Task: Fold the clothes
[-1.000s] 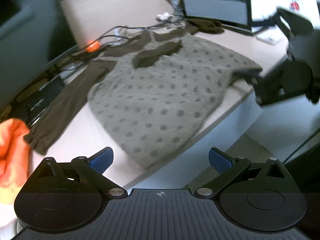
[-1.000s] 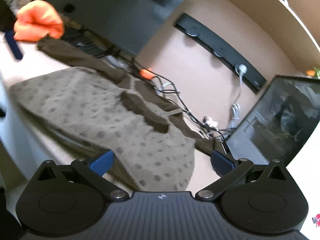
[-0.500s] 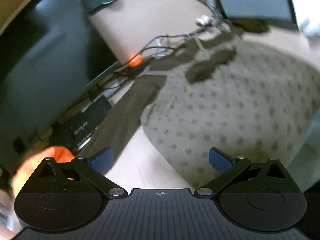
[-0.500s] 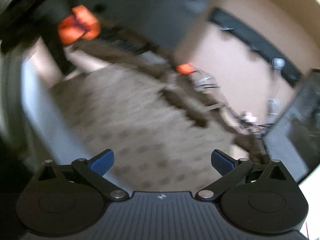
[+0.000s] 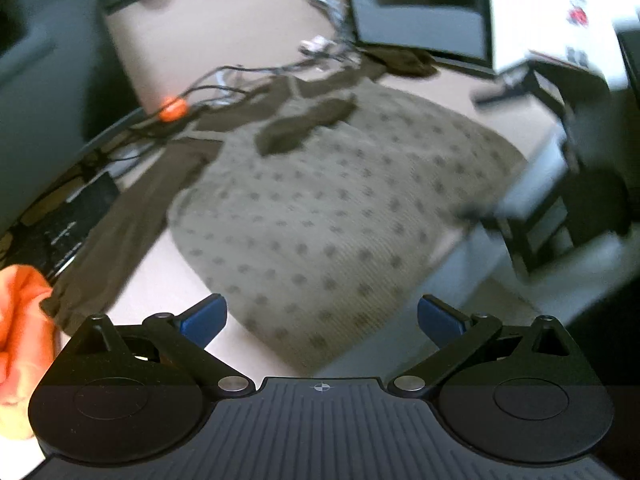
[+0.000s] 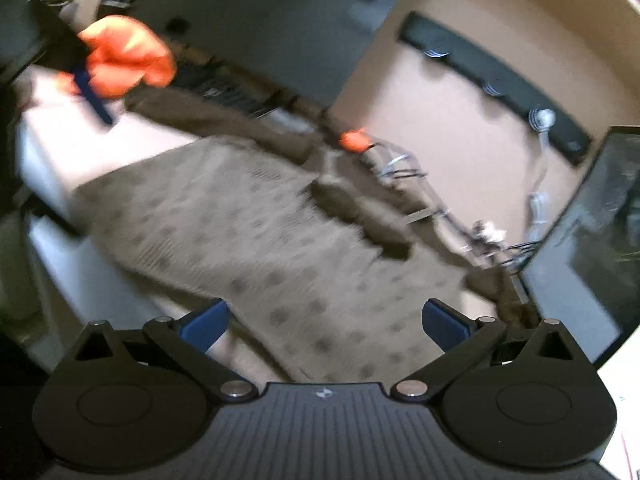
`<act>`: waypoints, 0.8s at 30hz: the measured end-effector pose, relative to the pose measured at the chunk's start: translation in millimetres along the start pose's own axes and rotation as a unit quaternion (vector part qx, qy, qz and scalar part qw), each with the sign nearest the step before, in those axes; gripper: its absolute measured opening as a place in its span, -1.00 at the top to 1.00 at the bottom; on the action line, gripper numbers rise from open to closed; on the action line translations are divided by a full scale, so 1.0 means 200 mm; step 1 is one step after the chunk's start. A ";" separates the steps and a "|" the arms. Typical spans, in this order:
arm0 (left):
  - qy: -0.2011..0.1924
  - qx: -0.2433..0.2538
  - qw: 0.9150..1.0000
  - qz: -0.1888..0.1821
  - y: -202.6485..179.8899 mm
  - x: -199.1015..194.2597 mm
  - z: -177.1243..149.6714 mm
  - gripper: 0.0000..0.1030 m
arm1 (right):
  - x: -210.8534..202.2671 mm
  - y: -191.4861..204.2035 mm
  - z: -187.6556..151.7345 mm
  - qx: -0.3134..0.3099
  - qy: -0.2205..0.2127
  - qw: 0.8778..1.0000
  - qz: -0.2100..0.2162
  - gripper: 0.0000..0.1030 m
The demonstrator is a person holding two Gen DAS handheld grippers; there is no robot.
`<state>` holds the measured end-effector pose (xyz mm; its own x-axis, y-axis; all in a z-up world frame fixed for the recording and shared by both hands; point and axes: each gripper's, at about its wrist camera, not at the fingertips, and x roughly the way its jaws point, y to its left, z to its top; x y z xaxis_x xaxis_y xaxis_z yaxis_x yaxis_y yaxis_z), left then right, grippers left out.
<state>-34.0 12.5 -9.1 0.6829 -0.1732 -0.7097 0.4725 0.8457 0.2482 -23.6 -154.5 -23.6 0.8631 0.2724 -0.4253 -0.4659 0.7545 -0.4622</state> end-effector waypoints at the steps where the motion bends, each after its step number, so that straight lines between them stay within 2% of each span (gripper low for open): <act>1: 0.005 0.013 1.000 0.000 -0.02 0.01 -0.01 -1.00 | 0.02 -0.01 0.01 0.003 0.002 1.000 -0.008 -1.00; 6: 0.023 0.071 0.997 0.025 -0.10 0.09 -0.02 -1.00 | 0.02 -0.04 0.03 0.001 0.005 1.000 -0.006 -1.00; 13: 0.021 0.096 0.992 0.084 -0.07 0.12 0.00 -1.00 | 0.03 0.02 -0.04 0.008 0.042 0.995 0.087 -1.00; 16: 0.021 0.090 0.991 0.096 -0.03 0.13 0.02 -1.00 | 0.04 0.04 -0.08 0.011 0.059 0.992 0.115 -1.00; 21: 0.017 0.061 0.992 0.106 0.06 0.12 0.07 -1.00 | 0.10 0.05 -0.13 0.004 0.080 0.992 0.101 -1.00; 24: 0.005 0.027 0.996 0.082 0.10 0.07 0.10 -1.00 | 0.10 0.01 -0.12 0.008 0.075 0.993 0.087 -1.00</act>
<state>-4.4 17.5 -1.0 0.7481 -0.0294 -0.6629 0.3845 0.8334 0.3969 -12.9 -161.8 -52.6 0.7304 0.3089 -0.6092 -0.6016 0.7132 -0.3597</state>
